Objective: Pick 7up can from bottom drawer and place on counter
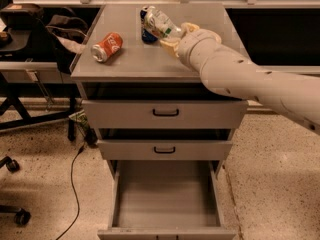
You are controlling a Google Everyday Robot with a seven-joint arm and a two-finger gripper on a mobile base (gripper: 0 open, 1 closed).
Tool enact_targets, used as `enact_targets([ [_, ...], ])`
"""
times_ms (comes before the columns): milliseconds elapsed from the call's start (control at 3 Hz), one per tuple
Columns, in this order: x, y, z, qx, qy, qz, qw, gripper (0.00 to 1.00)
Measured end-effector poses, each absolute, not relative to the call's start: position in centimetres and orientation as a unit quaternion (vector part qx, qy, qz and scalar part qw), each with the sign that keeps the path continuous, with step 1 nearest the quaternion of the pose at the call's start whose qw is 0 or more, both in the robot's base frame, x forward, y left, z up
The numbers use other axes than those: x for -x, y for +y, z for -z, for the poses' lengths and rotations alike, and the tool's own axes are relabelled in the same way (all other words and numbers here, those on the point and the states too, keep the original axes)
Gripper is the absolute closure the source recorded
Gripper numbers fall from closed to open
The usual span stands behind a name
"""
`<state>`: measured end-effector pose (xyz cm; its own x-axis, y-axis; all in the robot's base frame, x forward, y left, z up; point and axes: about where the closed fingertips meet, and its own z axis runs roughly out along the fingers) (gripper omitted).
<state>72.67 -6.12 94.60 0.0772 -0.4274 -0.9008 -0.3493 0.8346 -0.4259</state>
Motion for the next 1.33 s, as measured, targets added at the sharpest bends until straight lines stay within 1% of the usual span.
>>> enact_targets([
  [1000, -73.3, -5.5, -89.5, 0.280, 0.724, 0.018, 0.630, 1.00],
  [1333, -73.3, -5.5, -89.5, 0.279, 0.725, 0.018, 0.630, 0.82],
])
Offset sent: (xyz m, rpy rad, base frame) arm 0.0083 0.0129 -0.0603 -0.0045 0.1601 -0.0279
